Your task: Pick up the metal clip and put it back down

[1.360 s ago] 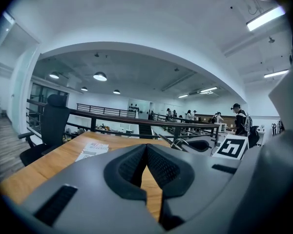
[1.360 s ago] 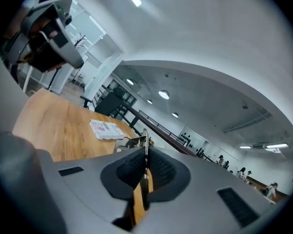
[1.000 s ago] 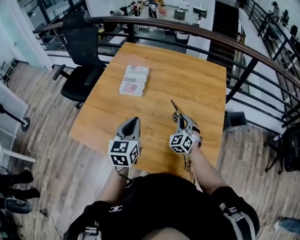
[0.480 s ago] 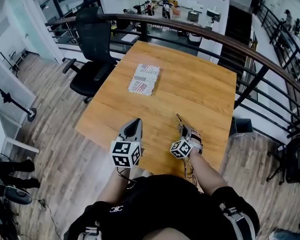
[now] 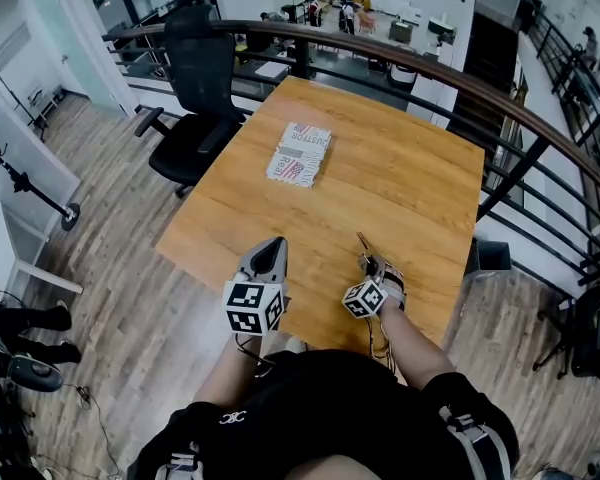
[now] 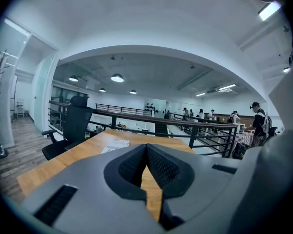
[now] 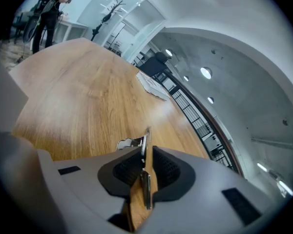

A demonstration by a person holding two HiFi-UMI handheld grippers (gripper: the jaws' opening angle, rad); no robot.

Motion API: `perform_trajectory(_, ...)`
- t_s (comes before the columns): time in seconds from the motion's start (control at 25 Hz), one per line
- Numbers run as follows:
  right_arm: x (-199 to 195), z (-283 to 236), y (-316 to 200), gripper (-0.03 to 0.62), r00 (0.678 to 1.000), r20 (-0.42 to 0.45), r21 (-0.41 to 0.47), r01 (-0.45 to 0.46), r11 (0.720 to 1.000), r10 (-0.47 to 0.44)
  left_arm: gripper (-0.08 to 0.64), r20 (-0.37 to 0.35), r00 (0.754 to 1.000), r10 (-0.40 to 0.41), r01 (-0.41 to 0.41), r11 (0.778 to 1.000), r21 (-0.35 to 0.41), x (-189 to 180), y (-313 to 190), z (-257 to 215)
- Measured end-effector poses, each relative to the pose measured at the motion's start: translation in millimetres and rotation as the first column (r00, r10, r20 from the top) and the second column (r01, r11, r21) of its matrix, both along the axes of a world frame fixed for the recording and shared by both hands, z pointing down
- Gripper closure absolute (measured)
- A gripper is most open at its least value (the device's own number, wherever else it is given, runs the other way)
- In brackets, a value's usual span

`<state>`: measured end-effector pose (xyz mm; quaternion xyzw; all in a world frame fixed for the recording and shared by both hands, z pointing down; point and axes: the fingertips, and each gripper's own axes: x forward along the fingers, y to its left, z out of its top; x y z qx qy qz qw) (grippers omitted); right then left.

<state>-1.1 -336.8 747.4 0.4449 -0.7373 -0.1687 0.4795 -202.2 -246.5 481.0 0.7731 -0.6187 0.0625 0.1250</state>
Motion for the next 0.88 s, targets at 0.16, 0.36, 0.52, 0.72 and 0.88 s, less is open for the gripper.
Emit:
perform_trajectory(0.16, -13.0, -10.2, 3.5, 0.409, 0.989, 0.145, -0.062, 0.019, 0.998, -0.010, 0.546, -0.001, 1.000, 0.007, -0.007, 1.000, 0.001, 3.7, -1.5, -2.6)
perform_trajectory(0.36, -23.8, -60.4, -0.3, 0.373, 0.889, 0.457, -0.066, -0.007, 0.998, 0.037, 0.546, -0.003, 1.000, 0.030, -0.030, 1.000, 0.002, 13.1, -7.1, -0.8)
perform_trajectory(0.52, -14.0, -138.6, -9.7, 0.396, 0.699, 0.713, -0.002, -0.068, 0.998, 0.049, 0.546, -0.002, 0.998, 0.059, -0.059, 0.998, 0.008, 23.8, -14.1, -0.3)
perform_trajectory(0.72, 19.6, -236.3, -7.3, 0.538, 0.556, 0.831, 0.144, -0.166, 0.976, -0.028, 0.546, -0.002, 0.995, 0.099, -0.099, 0.995, 0.014, 39.5, -20.7, -1.2)
perform_trajectory(0.88, 31.5, -291.7, 6.6, 0.577, 0.554, 0.825, 0.255, -0.188, 0.949, -0.112, 0.546, -0.002, 0.991, 0.135, -0.135, 0.991, 0.016, 49.9, -28.4, -3.3)
